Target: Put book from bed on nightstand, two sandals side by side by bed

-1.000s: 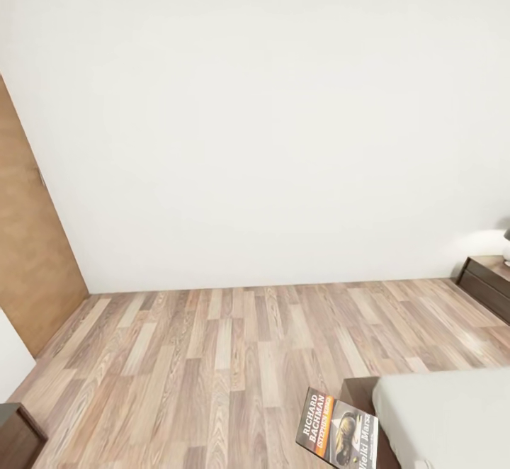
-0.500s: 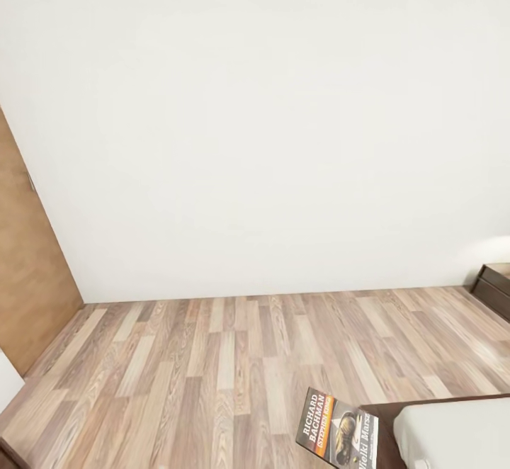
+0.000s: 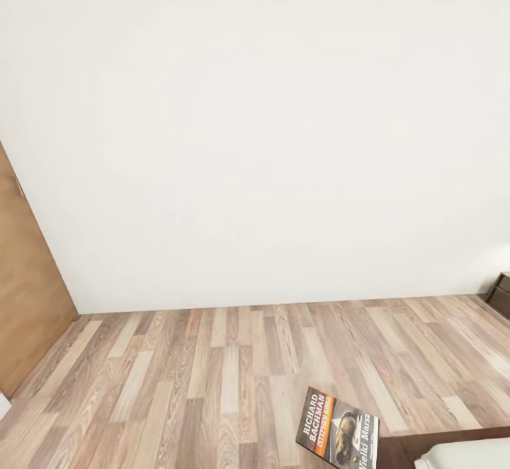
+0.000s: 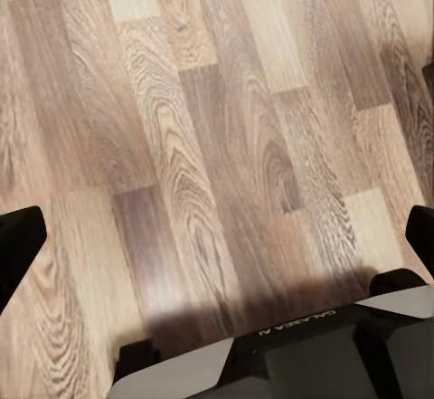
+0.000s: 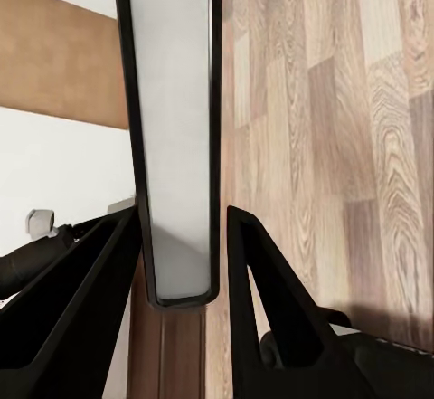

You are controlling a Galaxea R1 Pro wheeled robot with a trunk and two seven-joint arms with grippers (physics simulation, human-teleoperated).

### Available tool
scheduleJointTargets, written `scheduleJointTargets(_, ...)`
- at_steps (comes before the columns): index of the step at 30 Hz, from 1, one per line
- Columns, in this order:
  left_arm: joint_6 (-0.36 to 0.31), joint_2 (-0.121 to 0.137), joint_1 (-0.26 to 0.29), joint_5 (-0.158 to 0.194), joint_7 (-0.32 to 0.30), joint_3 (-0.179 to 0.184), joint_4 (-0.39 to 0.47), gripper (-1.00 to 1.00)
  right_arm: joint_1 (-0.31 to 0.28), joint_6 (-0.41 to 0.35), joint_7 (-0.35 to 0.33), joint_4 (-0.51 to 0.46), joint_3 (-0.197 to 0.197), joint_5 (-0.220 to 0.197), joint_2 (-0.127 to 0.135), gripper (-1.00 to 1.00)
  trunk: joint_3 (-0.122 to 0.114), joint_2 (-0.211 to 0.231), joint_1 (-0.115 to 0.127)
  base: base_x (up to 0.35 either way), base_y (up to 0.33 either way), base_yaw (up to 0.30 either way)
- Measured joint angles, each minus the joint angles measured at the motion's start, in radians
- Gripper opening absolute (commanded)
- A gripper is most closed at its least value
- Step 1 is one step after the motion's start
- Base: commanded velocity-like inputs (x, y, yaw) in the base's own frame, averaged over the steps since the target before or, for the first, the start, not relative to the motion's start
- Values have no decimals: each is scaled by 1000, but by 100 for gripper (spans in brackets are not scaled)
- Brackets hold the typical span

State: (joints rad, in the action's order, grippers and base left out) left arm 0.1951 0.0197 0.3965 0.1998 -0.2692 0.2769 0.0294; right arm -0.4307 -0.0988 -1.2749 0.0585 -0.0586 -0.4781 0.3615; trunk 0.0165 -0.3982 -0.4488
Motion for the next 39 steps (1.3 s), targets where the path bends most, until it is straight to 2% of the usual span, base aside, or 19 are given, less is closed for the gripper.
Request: scheduleJointTargets(39, 0, -1, 0, 0, 0, 0, 0, 100, 0, 0, 1, 0, 0, 0, -1, -100, 0, 0, 0, 329, 100, 0)
